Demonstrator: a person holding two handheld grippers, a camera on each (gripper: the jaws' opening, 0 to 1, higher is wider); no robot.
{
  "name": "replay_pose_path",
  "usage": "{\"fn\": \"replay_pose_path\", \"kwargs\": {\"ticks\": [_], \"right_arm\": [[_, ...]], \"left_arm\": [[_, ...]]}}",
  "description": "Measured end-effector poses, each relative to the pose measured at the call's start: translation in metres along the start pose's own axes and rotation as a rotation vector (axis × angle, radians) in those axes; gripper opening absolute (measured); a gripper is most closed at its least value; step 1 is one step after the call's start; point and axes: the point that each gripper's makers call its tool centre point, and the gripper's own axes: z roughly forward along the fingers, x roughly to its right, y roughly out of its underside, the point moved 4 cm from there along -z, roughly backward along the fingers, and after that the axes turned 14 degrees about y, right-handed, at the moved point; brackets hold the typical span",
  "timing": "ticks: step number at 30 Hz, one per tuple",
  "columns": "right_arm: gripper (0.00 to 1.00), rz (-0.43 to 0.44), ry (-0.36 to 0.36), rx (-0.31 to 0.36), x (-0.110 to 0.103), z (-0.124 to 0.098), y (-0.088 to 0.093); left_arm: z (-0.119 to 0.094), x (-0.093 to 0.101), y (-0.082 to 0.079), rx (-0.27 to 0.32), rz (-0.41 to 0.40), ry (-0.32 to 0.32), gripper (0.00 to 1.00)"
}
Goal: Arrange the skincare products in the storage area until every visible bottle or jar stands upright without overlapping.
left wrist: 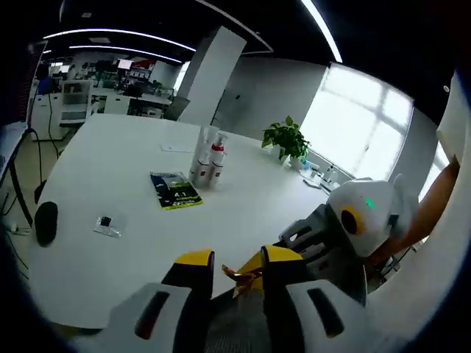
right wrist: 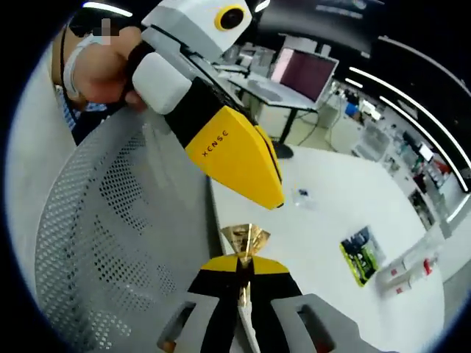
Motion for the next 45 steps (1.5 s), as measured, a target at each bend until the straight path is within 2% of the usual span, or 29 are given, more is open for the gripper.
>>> {"fn": "replay_pose_path", "kwargs": {"ticks": [9, 15, 17, 20, 23, 26, 29, 32, 41, 44, 45], "right_arm": [[0.00, 0.064, 0.004, 0.011, 0.005, -0.005, -0.003], [0.00, 0.078, -0.001, 0.014, 0.005, -0.001, -0.004], [0.00, 0.085, 0.005, 0.027, 0.008, 0.002, -0.012], [0.00, 0.108, 0.032, 0.064, 0.015, 0.003, -0.024], [0.00, 0.108, 0.045, 0.082, 0.017, 0.003, -0.032], [0.00, 0.073, 0.063, 0.107, 0.021, -0.002, -0.039], [0.00, 0.017, 0.093, 0.127, 0.027, -0.010, -0.043], [0.00, -0.038, 0.120, 0.144, 0.034, -0.018, -0.048], [0.00, -0.247, 0.174, 0.222, 0.037, -0.030, -0.071], [0.00, -0.299, 0.173, 0.230, 0.034, -0.030, -0.075], [0.00, -0.346, 0.173, 0.229, 0.032, -0.028, -0.076]], "left_arm": [[-0.002, -0.003, -0.005, 0.035, -0.010, -0.010, 0.19], [-0.005, -0.006, -0.006, 0.053, -0.053, -0.008, 0.19], [-0.006, -0.009, -0.009, 0.066, -0.077, -0.006, 0.19], [-0.011, -0.011, -0.017, 0.136, -0.151, 0.020, 0.21], [-0.021, -0.015, -0.022, 0.185, -0.179, 0.024, 0.20], [-0.028, -0.018, -0.022, 0.199, -0.179, 0.017, 0.17], [-0.032, -0.013, -0.029, 0.252, -0.165, 0.048, 0.16], [-0.034, -0.006, -0.031, 0.273, -0.155, 0.079, 0.18], [-0.022, 0.005, -0.025, 0.192, -0.076, 0.129, 0.20], [-0.019, 0.009, -0.023, 0.169, -0.044, 0.130, 0.12], [-0.020, 0.009, -0.023, 0.170, -0.039, 0.129, 0.08]]}}
